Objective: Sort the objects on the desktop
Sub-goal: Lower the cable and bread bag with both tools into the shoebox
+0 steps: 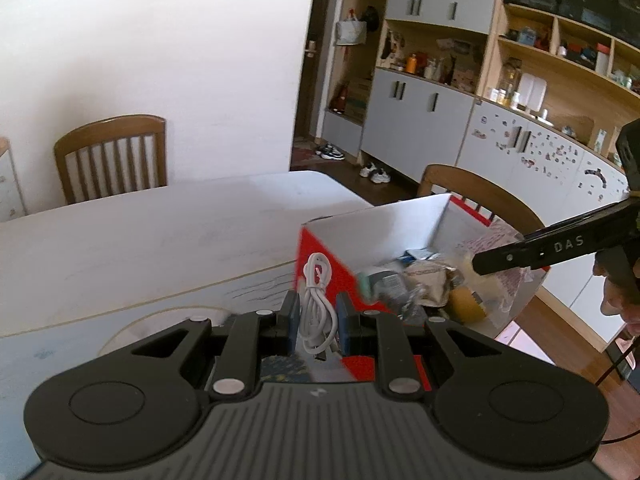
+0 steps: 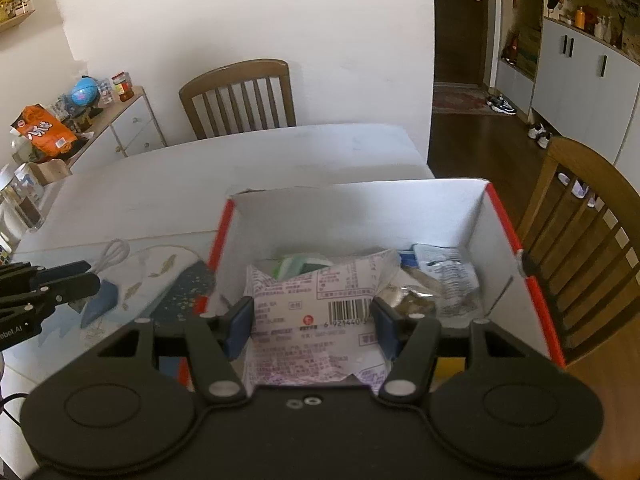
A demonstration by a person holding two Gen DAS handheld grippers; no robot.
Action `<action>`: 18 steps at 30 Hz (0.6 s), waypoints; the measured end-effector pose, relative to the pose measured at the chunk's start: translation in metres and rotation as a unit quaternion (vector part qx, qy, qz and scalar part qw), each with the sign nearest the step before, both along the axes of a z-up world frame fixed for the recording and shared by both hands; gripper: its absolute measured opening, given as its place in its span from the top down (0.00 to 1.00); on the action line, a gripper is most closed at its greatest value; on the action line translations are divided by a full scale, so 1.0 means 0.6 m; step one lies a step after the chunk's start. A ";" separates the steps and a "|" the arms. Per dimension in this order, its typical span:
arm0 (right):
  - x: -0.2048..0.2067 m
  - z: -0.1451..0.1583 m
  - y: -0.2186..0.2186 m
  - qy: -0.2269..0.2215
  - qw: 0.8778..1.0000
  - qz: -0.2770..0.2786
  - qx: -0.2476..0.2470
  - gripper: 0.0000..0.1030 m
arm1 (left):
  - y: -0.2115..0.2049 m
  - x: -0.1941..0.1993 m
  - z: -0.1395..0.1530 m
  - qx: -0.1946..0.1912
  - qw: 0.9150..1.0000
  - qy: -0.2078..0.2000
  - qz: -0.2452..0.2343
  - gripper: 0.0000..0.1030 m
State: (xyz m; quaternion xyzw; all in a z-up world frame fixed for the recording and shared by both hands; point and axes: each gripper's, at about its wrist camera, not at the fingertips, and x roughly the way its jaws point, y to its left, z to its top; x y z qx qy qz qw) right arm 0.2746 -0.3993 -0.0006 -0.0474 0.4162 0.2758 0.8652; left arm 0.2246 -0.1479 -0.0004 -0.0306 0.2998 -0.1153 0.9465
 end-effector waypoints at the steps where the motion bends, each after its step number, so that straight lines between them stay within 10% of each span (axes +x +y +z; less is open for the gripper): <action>1: 0.003 -0.002 -0.005 0.001 1.000 -0.001 0.000 0.40 | -0.009 0.005 0.000 0.001 1.000 0.000 -0.004 0.82; 18: 0.047 -0.032 -0.061 0.014 1.000 -0.003 0.002 0.40 | -0.132 0.080 -0.024 0.022 0.996 0.024 -0.081 0.82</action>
